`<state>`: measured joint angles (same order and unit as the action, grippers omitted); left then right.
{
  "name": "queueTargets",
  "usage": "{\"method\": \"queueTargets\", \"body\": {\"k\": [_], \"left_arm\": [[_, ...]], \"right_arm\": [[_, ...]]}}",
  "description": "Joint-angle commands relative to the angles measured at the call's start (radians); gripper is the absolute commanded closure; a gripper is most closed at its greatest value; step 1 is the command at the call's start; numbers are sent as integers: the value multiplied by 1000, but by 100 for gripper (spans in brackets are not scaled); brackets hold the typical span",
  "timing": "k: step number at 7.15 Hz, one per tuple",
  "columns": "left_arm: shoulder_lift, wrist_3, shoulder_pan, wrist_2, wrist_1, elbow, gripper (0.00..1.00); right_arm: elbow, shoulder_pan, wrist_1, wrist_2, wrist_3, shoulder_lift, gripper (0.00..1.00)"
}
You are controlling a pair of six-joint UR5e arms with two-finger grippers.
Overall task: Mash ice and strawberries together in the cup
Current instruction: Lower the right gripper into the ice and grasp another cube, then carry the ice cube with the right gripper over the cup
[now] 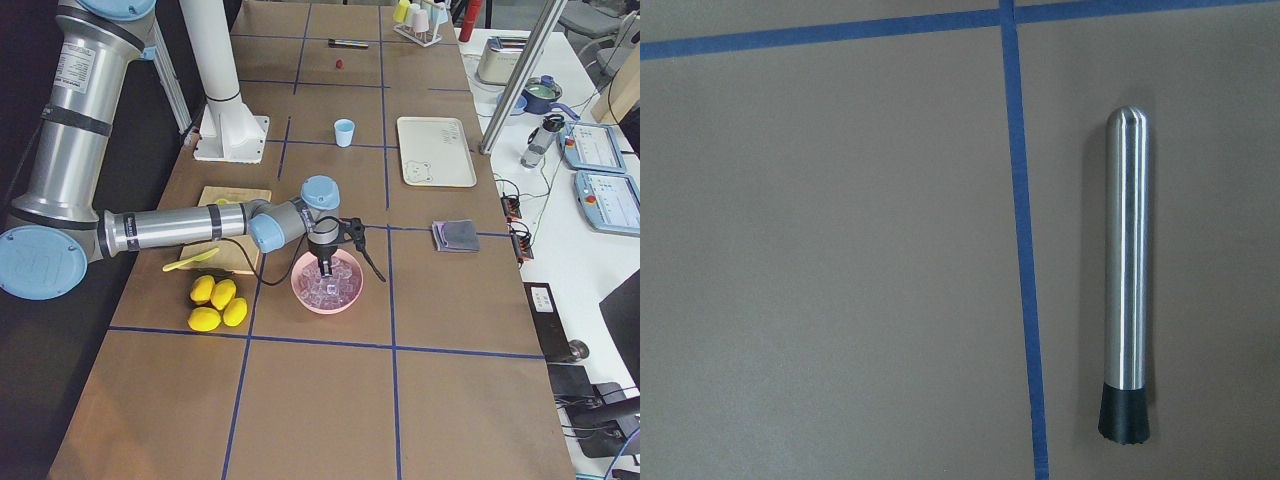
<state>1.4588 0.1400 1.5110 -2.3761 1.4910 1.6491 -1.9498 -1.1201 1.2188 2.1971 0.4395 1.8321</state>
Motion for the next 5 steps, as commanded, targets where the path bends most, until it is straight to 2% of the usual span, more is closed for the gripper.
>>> {"method": "queueTargets", "body": {"k": [1, 2, 4, 5], "left_arm": [[1, 1, 0, 0, 0, 0, 0], [0, 1, 0, 0, 0, 0, 0], [1, 1, 0, 0, 0, 0, 0], [2, 1, 0, 0, 0, 0, 0]], "right_arm": [[-24, -9, 33, 1, 8, -103, 100], [-27, 0, 154, 19, 8, -220, 100], [-35, 78, 489, 20, 28, -528, 100], [-29, 151, 563, 10, 123, -651, 100]]}}
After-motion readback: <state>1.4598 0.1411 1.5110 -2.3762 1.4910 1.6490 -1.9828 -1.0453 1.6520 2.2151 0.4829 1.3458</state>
